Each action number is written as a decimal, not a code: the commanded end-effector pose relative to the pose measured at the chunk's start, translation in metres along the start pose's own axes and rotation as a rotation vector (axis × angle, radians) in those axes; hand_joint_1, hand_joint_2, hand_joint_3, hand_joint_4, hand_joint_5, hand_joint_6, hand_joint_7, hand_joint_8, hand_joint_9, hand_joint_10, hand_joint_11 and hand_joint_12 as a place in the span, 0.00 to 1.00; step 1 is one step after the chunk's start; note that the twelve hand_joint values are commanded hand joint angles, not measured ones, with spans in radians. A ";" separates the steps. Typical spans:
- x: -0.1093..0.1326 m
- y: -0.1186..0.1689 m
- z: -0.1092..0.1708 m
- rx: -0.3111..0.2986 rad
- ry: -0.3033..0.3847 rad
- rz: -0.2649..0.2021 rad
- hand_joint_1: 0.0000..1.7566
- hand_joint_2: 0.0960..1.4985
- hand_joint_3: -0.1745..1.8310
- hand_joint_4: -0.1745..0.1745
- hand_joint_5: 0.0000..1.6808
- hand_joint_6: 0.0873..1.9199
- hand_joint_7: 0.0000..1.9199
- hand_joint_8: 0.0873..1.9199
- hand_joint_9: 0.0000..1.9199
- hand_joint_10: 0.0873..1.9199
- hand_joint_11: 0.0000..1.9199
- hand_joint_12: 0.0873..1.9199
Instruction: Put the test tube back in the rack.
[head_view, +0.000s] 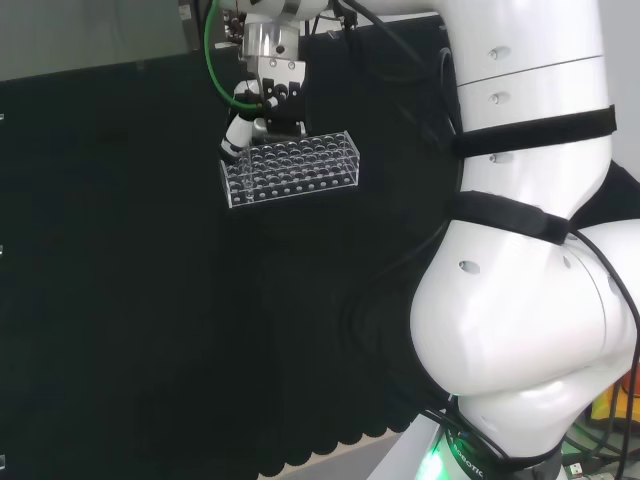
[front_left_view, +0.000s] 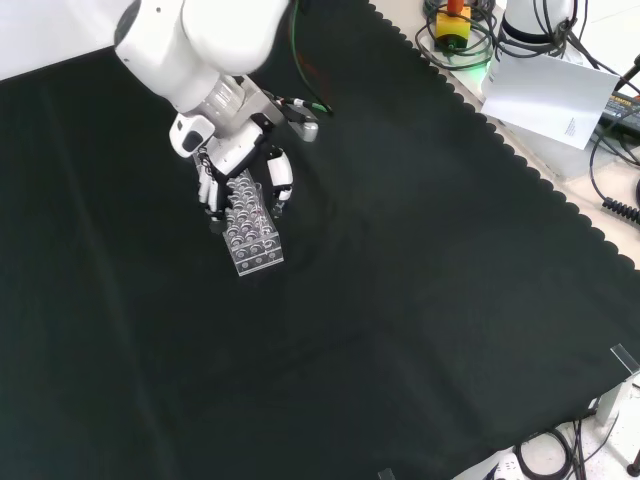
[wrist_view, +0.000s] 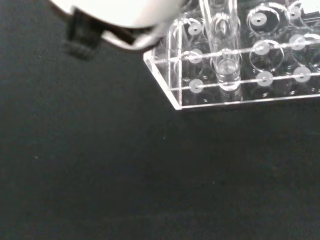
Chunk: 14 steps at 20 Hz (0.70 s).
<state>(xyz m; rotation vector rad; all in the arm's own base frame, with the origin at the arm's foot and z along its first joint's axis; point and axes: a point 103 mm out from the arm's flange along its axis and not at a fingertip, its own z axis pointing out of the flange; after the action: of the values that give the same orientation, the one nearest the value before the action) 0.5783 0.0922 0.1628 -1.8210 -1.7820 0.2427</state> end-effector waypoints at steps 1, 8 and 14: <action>0.007 -0.006 -0.008 0.026 0.060 -0.066 0.52 0.35 0.33 0.65 0.26 0.00 0.04 0.46 0.15 0.49 0.15 0.78; 0.023 -0.032 -0.051 -0.080 0.056 -0.161 0.51 0.35 0.32 0.67 0.25 0.00 0.00 0.46 0.10 0.50 0.10 0.80; 0.034 -0.066 -0.102 -0.188 0.015 -0.234 0.50 0.35 0.32 0.68 0.23 0.00 0.00 0.45 0.08 0.50 0.09 0.81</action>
<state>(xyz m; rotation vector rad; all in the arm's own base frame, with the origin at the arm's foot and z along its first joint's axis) 0.5826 0.0962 0.2322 -1.7359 -1.9097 0.0730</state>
